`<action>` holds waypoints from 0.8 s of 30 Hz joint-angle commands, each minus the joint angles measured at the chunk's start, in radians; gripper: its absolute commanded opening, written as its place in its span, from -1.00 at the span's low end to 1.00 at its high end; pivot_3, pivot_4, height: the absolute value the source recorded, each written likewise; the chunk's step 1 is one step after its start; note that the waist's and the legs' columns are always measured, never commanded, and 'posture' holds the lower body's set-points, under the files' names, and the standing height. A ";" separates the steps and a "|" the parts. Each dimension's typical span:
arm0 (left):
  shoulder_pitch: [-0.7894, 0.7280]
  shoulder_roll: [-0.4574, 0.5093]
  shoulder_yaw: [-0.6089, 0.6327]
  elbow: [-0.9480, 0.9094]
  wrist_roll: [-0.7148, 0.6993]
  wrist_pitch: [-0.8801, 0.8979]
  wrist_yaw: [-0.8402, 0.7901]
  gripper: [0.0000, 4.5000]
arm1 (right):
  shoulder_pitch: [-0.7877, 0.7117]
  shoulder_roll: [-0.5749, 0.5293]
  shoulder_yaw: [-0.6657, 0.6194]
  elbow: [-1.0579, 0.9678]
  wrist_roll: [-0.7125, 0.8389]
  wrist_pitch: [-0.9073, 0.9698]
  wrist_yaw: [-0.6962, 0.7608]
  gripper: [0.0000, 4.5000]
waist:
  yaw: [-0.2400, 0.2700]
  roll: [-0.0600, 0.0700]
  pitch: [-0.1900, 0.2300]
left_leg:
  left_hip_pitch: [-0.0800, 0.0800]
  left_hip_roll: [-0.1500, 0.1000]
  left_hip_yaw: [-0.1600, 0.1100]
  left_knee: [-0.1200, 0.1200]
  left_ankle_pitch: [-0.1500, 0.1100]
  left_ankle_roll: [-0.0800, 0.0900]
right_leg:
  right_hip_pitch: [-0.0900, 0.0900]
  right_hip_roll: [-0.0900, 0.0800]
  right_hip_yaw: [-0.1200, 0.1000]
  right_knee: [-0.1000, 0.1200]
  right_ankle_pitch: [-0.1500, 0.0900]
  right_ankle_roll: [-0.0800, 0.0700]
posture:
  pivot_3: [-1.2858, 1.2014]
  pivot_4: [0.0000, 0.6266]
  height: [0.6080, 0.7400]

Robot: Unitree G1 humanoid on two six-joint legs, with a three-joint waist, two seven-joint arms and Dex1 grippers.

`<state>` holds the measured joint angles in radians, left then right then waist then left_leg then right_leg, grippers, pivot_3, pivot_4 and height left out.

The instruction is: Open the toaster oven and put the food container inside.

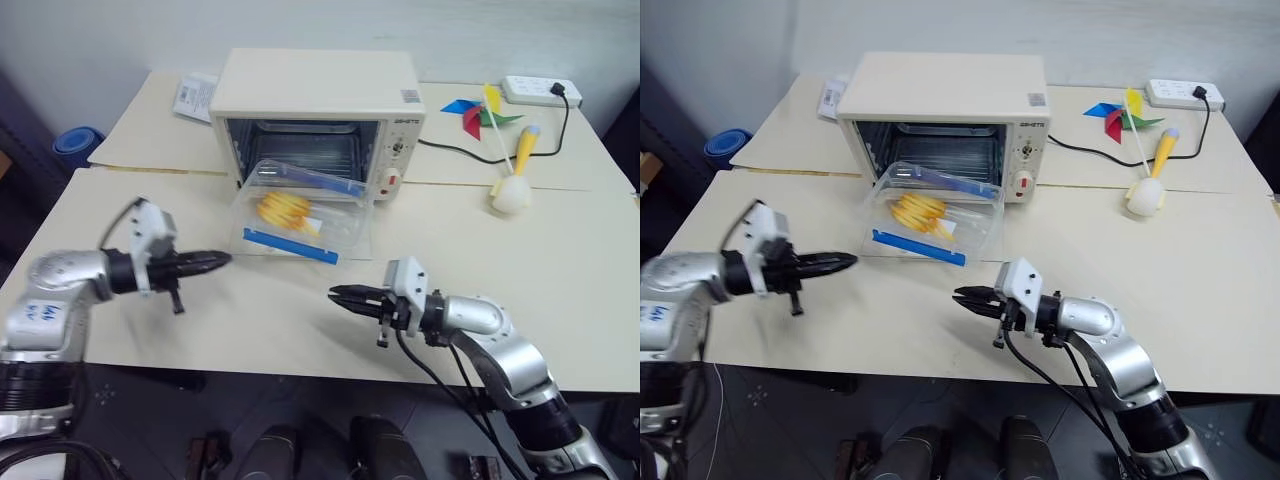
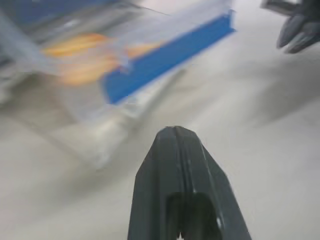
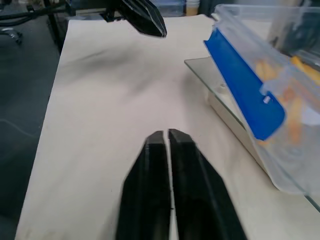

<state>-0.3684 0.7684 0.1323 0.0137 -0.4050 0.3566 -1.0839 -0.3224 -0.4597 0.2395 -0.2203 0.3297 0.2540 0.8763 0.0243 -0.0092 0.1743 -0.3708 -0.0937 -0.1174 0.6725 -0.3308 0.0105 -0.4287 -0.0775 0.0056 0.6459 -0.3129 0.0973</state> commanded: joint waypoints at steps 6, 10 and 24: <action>-0.137 -0.223 0.026 0.123 0.071 -0.079 0.314 -1.00 | -0.277 0.128 -0.066 0.321 -0.088 -0.122 -0.098 -0.98 | -0.019 0.000 0.000 | 0.001 0.000 0.002 0.000 0.000 0.000 | -0.002 0.001 0.000 0.002 0.000 0.000 | 0.03 -0.52 1.00; -0.181 -0.282 0.044 0.199 0.091 -0.124 0.417 -1.00 | -0.389 0.172 -0.083 0.500 -0.132 -0.198 -0.139 -0.98 | -0.037 0.000 0.000 | 0.001 0.000 0.002 -0.001 0.000 -0.001 | -0.003 0.001 0.000 0.004 0.000 0.000 | 0.03 -0.52 1.00; -0.347 -0.362 0.065 0.510 0.138 -0.371 0.500 -1.00 | -0.597 0.282 -0.180 0.899 -0.169 -0.390 -0.230 -0.98 | -0.061 0.000 0.000 | 0.000 0.000 0.003 0.001 0.001 -0.002 | -0.006 0.000 -0.001 0.012 0.000 0.000 | 0.03 -0.52 1.00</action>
<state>-0.7129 0.3780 0.1784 0.5407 -0.2543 0.0012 -0.5563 -0.9179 -0.1578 0.0858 0.7284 0.1453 -0.1144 0.6265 -0.0364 -0.0094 0.1740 -0.3716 -0.0939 -0.1142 0.6731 -0.3299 0.0085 -0.4358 -0.0777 0.0050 0.6582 -0.3126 0.0977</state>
